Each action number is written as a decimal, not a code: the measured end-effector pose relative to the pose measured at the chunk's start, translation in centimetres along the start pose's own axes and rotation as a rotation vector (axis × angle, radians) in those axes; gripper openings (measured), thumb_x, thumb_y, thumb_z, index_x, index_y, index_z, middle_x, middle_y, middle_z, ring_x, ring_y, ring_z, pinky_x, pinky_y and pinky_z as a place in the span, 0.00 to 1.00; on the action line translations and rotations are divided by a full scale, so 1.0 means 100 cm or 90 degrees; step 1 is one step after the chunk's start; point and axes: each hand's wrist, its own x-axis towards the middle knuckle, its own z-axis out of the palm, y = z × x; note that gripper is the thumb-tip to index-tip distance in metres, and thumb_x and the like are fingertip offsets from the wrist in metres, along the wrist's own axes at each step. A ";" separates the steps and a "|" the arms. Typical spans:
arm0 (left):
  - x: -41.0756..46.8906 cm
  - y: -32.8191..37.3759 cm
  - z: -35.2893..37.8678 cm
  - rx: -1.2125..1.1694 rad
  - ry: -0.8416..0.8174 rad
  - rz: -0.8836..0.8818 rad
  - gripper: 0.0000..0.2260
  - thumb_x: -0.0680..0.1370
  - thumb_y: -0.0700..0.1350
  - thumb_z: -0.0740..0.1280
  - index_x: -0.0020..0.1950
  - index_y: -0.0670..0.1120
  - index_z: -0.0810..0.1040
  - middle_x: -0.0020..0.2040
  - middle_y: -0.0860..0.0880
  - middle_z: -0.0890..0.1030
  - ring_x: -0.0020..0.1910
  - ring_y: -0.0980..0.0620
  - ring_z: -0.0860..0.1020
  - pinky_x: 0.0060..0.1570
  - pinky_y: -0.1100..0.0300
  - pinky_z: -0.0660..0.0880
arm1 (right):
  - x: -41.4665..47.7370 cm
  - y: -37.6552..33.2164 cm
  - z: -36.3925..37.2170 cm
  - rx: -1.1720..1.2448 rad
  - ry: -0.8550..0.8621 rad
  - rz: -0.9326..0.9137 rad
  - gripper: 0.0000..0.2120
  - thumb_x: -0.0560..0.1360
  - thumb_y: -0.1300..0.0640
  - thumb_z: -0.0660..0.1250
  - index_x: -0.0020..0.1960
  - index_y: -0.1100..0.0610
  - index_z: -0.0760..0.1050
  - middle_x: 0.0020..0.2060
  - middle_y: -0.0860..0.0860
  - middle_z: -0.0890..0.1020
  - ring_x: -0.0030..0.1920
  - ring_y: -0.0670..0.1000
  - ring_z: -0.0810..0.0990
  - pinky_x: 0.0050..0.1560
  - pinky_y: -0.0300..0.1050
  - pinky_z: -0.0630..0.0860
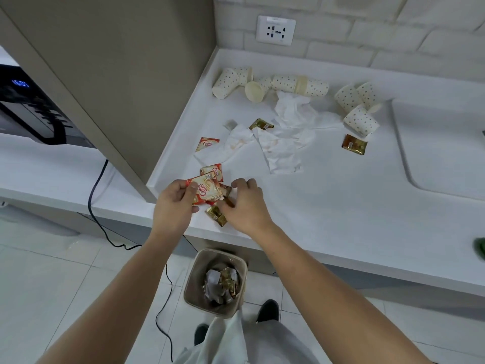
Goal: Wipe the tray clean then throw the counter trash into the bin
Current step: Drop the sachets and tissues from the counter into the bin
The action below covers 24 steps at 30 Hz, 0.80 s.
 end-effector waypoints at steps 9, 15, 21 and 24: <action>0.004 -0.001 -0.011 0.031 0.025 0.024 0.10 0.85 0.52 0.64 0.60 0.50 0.80 0.48 0.57 0.87 0.46 0.55 0.85 0.49 0.55 0.82 | 0.007 0.007 0.005 0.004 -0.059 0.058 0.24 0.74 0.57 0.71 0.67 0.59 0.69 0.58 0.59 0.75 0.58 0.59 0.74 0.55 0.49 0.74; 0.010 0.004 -0.002 0.003 0.007 0.001 0.09 0.87 0.50 0.58 0.56 0.55 0.78 0.49 0.56 0.84 0.49 0.51 0.83 0.52 0.49 0.83 | 0.016 0.031 -0.030 0.177 0.005 0.115 0.03 0.78 0.58 0.65 0.47 0.55 0.77 0.42 0.50 0.81 0.42 0.51 0.79 0.35 0.38 0.69; 0.031 0.022 0.010 0.131 -0.050 0.056 0.10 0.83 0.54 0.65 0.58 0.52 0.82 0.49 0.57 0.85 0.49 0.52 0.84 0.45 0.56 0.79 | 0.035 0.053 -0.058 0.294 0.088 0.170 0.03 0.75 0.56 0.68 0.45 0.54 0.79 0.39 0.52 0.84 0.43 0.56 0.84 0.48 0.59 0.82; 0.049 0.040 0.021 0.222 -0.067 0.087 0.10 0.81 0.57 0.68 0.51 0.53 0.85 0.44 0.56 0.85 0.42 0.56 0.83 0.37 0.62 0.76 | 0.052 0.058 -0.073 0.239 0.119 0.163 0.06 0.76 0.55 0.70 0.46 0.59 0.79 0.41 0.55 0.84 0.43 0.58 0.83 0.43 0.51 0.80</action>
